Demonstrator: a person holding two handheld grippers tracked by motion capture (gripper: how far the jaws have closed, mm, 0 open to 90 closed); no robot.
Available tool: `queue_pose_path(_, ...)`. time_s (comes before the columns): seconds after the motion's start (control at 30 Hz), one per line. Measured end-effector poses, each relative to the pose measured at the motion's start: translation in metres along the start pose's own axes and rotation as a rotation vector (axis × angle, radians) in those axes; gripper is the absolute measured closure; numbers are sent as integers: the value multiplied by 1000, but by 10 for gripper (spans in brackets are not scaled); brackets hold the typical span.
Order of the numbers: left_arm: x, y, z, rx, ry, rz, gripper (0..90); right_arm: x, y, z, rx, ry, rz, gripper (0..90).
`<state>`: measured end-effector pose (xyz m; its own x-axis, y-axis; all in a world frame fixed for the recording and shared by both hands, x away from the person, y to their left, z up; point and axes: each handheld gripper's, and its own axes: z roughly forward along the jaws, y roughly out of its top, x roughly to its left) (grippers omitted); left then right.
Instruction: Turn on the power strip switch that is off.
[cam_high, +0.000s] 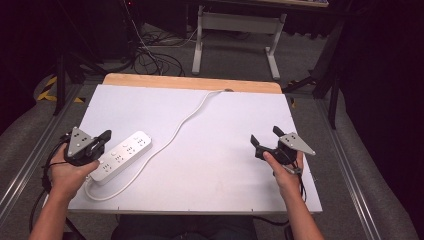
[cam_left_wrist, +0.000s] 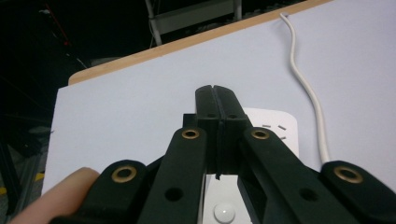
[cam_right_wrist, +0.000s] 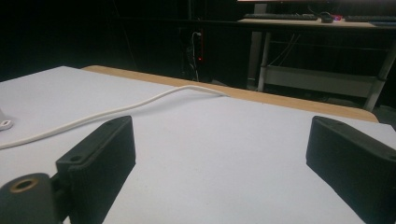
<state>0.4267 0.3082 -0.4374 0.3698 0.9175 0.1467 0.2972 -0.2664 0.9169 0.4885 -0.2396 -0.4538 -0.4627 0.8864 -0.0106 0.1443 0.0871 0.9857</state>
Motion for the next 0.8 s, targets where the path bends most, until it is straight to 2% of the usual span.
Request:
queue_pose_path(0.1,-2,1,5,31,-10,8,898,0,0,0,1,3,2,87)
queue_pose_path(0.2,-3,0,14,90,-35,13,898,1,0,1,1,4,-3,87)
queue_pose_path(0.4,-3,2,30,171,-58,12,898,1,-1,2,8,3,-3,88)
queue_pose_path(0.57,-3,1,40,243,-82,-7,898,2,-1,2,9,9,-5,88)
queue_pose_path(0.67,-7,3,47,281,-92,11,898,3,-1,2,11,7,-6,88)
queue_pose_path(0.8,-9,3,54,331,-104,5,898,3,-1,3,12,7,-2,88)
